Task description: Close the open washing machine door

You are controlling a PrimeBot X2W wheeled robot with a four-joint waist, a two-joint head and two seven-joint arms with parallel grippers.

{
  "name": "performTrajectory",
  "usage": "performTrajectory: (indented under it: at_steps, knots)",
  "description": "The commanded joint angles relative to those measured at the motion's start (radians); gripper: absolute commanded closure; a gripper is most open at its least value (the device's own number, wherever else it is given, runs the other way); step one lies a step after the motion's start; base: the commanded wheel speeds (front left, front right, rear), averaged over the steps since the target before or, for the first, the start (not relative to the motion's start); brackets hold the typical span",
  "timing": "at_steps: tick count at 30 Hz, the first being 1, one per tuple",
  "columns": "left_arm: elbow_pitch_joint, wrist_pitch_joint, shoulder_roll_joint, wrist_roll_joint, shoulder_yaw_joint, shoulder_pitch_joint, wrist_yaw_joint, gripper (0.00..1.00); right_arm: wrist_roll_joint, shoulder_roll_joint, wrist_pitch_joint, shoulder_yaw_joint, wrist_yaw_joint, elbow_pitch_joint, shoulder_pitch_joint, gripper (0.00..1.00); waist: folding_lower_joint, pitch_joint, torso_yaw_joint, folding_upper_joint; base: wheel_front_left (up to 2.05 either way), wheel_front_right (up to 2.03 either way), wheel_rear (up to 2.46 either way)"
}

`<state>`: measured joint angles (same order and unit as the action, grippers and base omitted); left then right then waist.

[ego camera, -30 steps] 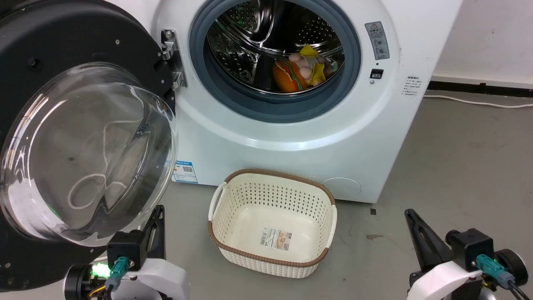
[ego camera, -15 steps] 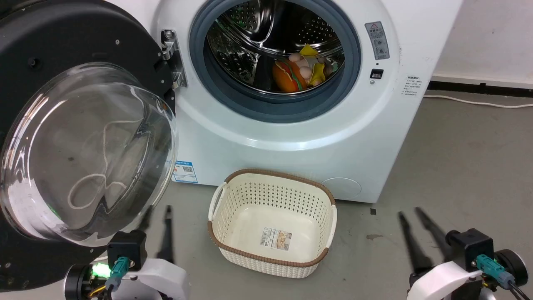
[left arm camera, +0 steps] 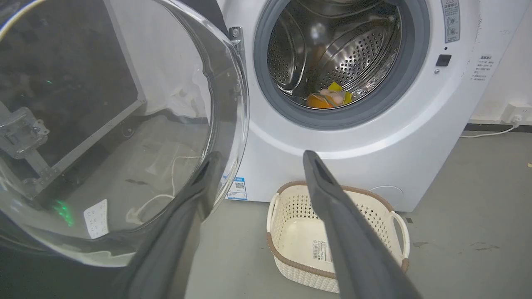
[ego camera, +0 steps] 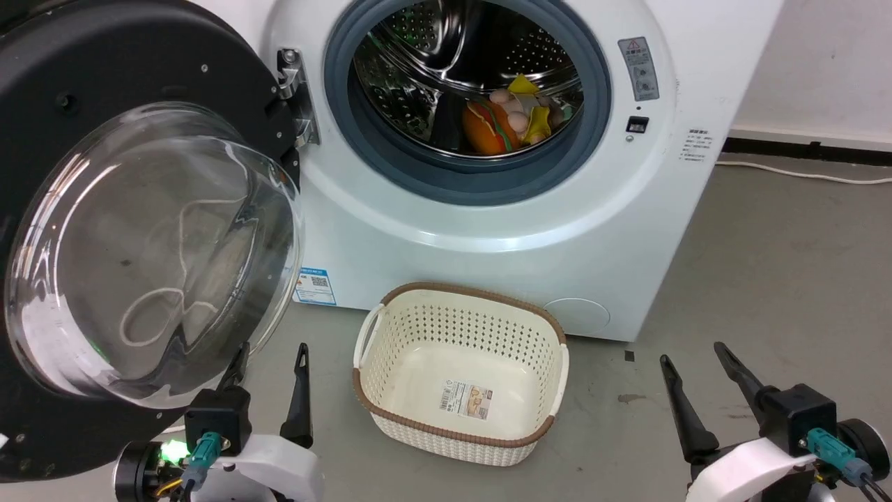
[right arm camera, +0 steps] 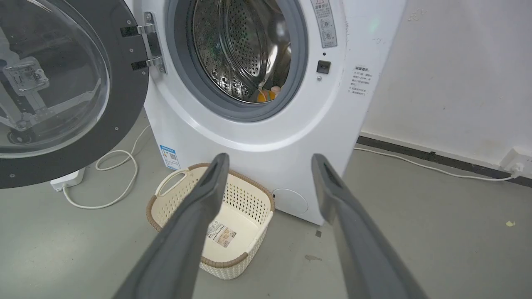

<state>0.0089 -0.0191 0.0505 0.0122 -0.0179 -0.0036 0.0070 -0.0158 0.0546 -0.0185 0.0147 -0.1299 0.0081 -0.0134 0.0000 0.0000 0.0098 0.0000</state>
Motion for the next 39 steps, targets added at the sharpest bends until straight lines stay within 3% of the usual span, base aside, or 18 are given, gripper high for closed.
performTrajectory:
  at_steps: [1,21,39]
  knots:
    - [0.004,-0.012,0.0,0.007,-0.004,-0.006,0.006,0.0,-0.007,-0.001,-0.012,0.003,0.0,0.002,-0.004,0.0,0.0,0.0,0.005,0.0,0.0,0.0,0.0]
    - [0.011,-0.053,0.0,0.023,-0.021,-0.013,0.012,0.0,-0.018,-0.001,-0.054,-0.008,0.0,-0.001,-0.015,0.0,0.0,-0.008,0.128,0.0,0.0,0.0,0.0]
    - [-0.048,-0.091,0.0,0.041,0.003,0.015,0.051,0.0,-0.003,-0.002,-0.092,-0.084,0.0,0.041,0.042,0.0,0.0,0.018,0.219,0.0,0.0,0.0,0.0]
